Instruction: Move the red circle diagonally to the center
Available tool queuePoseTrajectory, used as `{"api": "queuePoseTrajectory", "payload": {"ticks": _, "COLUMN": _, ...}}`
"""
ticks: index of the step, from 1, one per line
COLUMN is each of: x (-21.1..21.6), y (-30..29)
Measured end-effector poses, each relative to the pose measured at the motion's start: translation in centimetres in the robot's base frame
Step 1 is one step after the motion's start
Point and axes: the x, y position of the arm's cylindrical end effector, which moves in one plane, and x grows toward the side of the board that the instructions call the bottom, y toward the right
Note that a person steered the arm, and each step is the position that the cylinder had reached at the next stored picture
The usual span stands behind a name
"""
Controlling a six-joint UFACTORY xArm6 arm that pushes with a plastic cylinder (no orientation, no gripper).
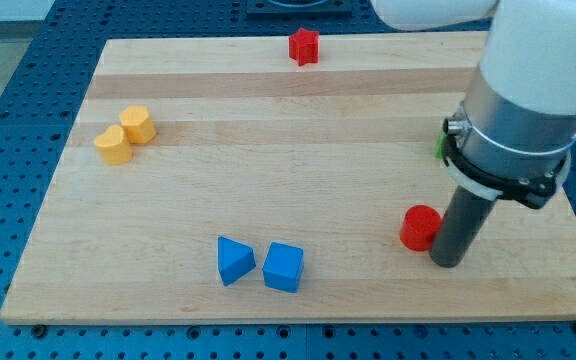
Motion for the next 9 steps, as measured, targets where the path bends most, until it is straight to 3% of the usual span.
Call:
{"api": "queuePoseTrajectory", "payload": {"ticks": 1, "x": -1.3, "y": -0.1}}
{"api": "queuePoseTrajectory", "payload": {"ticks": 4, "x": -2.9, "y": -7.9}}
{"api": "queuePoseTrajectory", "payload": {"ticks": 9, "x": -2.5, "y": -5.2}}
